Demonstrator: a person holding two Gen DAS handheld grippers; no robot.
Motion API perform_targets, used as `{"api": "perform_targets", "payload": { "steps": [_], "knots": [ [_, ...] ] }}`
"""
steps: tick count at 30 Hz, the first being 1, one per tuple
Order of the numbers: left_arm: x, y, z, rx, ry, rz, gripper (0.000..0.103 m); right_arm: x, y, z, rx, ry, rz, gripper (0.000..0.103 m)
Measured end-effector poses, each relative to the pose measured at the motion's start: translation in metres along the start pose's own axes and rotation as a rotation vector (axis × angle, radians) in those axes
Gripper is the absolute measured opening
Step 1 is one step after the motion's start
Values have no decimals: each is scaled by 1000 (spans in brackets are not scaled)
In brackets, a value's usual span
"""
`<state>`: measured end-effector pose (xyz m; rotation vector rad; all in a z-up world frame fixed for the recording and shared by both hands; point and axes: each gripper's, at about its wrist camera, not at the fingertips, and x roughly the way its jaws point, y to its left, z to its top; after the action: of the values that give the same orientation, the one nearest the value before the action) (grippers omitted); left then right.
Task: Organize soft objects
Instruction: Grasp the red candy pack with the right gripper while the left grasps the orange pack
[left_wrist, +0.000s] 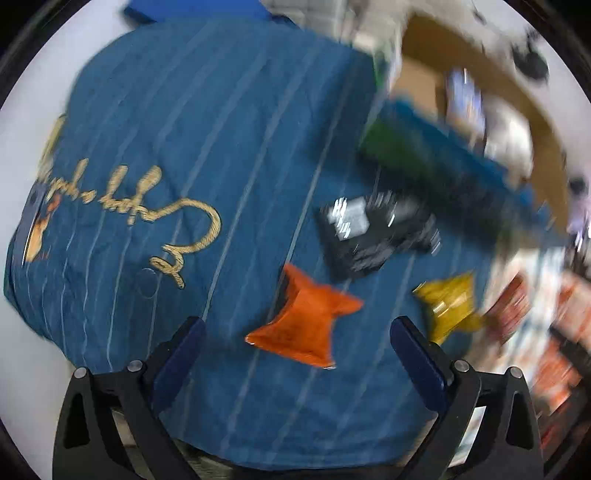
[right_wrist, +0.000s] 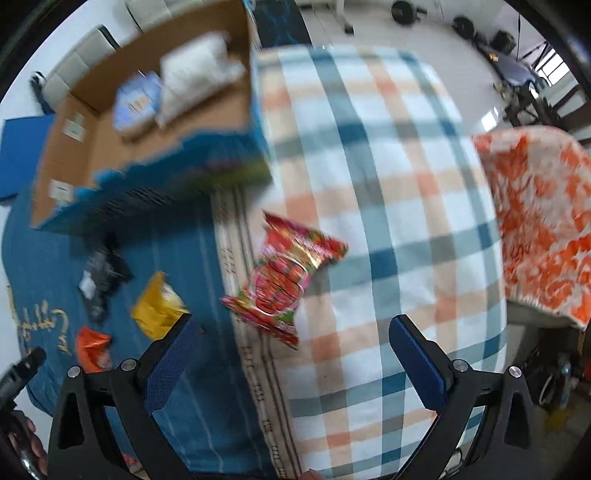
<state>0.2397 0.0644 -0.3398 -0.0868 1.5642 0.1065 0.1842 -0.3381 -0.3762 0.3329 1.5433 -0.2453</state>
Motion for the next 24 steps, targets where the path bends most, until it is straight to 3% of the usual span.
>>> {"api": "perform_targets", "payload": {
  "steps": [3, 9, 11, 12, 13, 15, 17, 24],
  "knots": [
    [36, -4, -3, 74, 76, 44, 102, 31, -3, 3, 24, 56, 6, 103],
    [83, -16, -5, 141, 171, 38, 102, 81, 0, 18, 148, 133, 71, 103],
    [95, -22, -7, 151, 198, 8, 102, 95, 0, 23, 186, 142, 69, 98],
    [98, -23, -8, 153, 203, 3, 99, 101, 1, 24, 193, 146, 66, 88],
    [103, -25, -9, 161, 208, -2, 94, 107, 3, 25, 194, 156, 61, 68],
    [111, -26, -11, 168, 218, -4, 64, 111, 7, 24, 178, 146, 25, 58],
    [115, -26, -14, 162, 231, -11, 49, 107, 12, 19, 140, 126, 7, 53],
    [109, -23, -44, 154, 218, -41, 47, 107, 21, -40, -41, 184, -6, 51]
  ]
}}
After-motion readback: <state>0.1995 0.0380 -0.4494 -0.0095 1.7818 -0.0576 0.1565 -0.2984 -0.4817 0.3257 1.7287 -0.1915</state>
